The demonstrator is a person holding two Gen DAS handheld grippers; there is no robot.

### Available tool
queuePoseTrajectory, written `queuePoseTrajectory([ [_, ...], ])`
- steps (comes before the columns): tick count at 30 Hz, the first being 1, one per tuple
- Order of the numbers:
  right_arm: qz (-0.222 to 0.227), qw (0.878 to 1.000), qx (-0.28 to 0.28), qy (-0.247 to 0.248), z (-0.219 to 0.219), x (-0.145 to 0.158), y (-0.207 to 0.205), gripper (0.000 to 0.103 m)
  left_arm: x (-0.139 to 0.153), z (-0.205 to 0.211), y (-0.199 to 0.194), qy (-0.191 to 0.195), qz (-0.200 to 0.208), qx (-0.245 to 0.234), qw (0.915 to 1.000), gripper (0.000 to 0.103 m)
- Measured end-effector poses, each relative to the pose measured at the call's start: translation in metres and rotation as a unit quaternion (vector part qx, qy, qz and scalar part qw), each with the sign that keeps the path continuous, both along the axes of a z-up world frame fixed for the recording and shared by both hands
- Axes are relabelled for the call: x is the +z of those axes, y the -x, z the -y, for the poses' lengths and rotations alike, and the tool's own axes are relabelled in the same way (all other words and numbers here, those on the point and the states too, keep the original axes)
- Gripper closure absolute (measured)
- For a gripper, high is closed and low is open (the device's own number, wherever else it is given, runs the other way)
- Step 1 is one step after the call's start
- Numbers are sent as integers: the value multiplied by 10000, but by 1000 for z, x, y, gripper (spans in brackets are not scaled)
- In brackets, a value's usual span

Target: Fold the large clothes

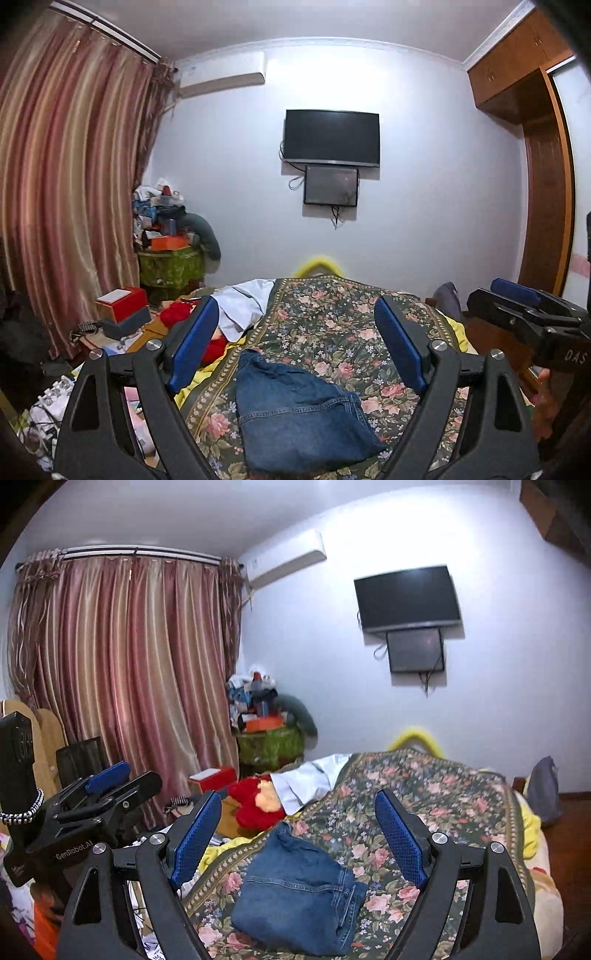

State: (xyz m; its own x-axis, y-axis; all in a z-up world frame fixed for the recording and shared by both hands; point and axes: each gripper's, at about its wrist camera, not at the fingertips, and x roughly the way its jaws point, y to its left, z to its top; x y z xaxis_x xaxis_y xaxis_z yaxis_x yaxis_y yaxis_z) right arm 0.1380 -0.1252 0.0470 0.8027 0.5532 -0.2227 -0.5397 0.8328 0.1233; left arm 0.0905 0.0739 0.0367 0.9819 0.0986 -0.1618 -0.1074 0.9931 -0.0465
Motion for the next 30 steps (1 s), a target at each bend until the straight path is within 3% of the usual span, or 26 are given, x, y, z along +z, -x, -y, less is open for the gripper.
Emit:
queuePoseTrajectory([
  [5,291,9987,-406,56,-1,-5,34,0,-7,1,17,-51,13,256,9997,7],
  [8,271,9983,-510,123,0,-9,42,0,-11,-1,23,33,-38,281,9996,1],
  [16,-69,9984,-535,180,-1,-19,37,0,-20,-4,23,124,-194,306,9993,1],
  [30,-187,9982,-511,245,-3,-25,32,0,-29,3,18,44,-291,260,9992,1],
])
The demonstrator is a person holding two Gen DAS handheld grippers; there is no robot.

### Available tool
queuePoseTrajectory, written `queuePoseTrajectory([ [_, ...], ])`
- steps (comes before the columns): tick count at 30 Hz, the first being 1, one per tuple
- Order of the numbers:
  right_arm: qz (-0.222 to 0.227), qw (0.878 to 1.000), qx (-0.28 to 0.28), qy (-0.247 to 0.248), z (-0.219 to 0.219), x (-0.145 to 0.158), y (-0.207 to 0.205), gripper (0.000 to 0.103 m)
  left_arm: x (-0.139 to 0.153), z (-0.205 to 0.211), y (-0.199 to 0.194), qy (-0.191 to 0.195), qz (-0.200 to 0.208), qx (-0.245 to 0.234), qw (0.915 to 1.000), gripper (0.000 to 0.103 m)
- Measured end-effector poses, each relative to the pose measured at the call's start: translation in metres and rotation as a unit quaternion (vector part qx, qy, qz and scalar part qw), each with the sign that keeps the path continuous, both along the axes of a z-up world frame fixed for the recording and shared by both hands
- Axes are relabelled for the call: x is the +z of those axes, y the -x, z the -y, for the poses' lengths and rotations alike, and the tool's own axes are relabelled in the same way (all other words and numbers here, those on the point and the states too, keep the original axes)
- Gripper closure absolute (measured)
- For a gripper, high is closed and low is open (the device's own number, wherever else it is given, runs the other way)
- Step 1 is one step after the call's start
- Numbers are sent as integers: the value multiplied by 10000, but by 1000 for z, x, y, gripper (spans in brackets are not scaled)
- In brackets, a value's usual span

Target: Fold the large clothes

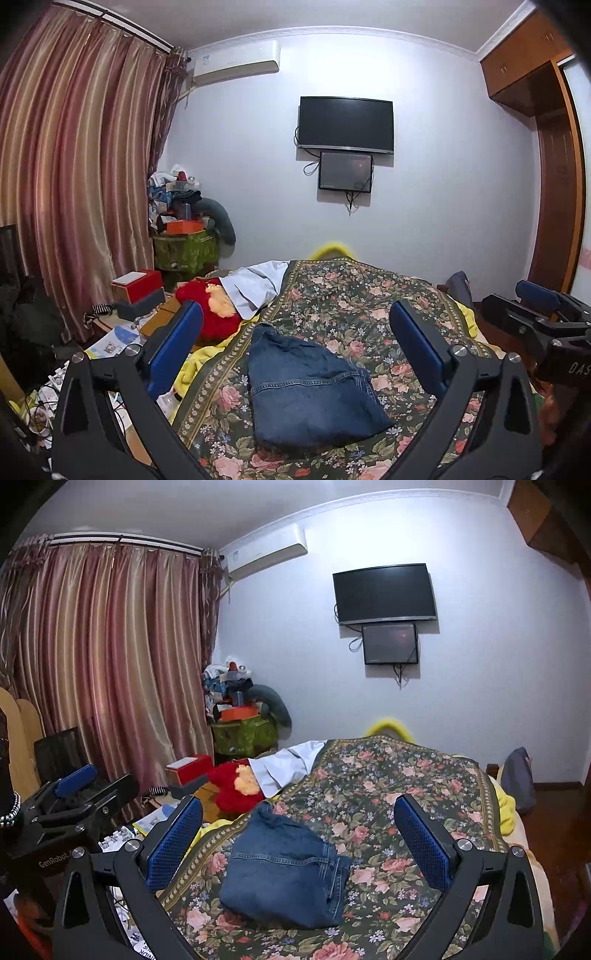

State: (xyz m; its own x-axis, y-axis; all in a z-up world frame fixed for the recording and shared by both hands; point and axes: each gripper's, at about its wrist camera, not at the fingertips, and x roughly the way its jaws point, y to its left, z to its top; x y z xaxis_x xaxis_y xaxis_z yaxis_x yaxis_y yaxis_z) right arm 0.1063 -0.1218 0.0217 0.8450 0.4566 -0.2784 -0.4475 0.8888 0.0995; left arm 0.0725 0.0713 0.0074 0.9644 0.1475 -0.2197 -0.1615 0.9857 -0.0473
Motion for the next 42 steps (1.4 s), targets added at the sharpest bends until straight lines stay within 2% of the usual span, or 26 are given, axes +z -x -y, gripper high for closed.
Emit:
queuePoseTrajectory([
  [42,49,10000,15,-30,3,4,-1,0,1,0,-2,33,-2,-144,9999,1],
])
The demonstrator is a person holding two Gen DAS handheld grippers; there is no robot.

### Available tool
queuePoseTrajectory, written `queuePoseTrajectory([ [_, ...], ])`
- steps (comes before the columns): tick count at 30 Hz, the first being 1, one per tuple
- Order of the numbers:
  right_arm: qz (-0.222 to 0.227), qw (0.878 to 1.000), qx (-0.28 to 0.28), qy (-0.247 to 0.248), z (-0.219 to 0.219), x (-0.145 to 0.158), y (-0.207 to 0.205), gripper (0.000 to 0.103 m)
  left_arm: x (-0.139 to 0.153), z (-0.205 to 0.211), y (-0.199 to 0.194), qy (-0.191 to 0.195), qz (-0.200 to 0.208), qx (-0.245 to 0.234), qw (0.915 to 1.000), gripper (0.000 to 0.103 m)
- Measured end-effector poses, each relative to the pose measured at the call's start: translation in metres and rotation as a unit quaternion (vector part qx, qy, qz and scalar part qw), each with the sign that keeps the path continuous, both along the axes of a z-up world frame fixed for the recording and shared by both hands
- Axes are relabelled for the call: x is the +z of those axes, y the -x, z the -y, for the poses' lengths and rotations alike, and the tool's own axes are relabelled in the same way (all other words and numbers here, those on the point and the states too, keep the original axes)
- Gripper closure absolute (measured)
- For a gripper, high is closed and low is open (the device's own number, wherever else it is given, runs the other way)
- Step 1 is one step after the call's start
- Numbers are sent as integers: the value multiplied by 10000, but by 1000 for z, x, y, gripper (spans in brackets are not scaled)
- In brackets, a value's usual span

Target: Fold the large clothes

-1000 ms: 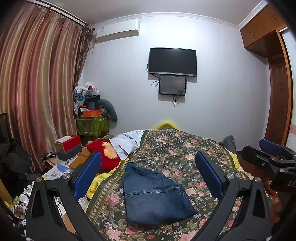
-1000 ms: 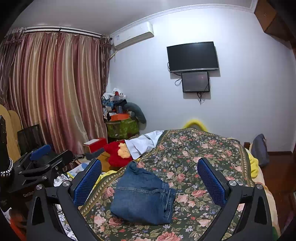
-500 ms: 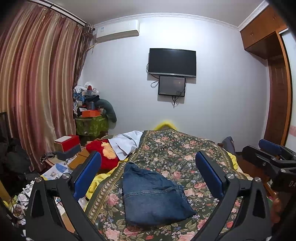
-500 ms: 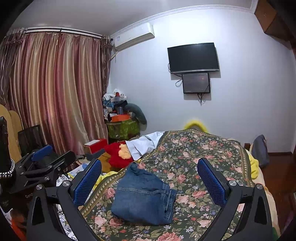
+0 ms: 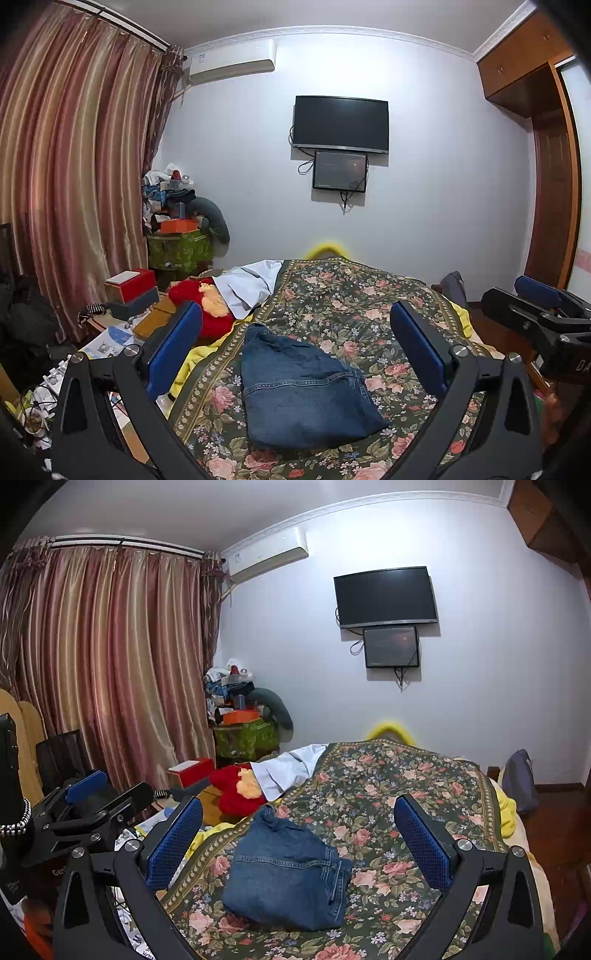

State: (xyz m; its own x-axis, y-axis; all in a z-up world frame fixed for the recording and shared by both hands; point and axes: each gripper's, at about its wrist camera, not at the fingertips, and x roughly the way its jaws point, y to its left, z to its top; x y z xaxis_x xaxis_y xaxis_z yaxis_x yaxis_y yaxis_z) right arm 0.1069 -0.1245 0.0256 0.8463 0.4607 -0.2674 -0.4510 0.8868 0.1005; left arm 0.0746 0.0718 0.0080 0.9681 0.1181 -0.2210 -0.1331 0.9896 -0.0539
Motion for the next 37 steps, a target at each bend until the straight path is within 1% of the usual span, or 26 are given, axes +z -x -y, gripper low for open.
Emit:
queuePoseTrajectory([
  [13,36,10000,-23,-12,1,1,-2,0,1,6,-2,20,-64,-209,9998,1],
  [18,50,10000,-57,-23,-1,-2,1,0,2,9,-2,-16,-48,-226,9997,1],
  [30,25,9999,-94,-48,-2,-3,4,0,2,11,-2,41,-78,-355,9993,1],
  [37,25,9999,-97,-52,-2,-2,4,0,1,16,-3,-31,-92,-372,9993,1],
])
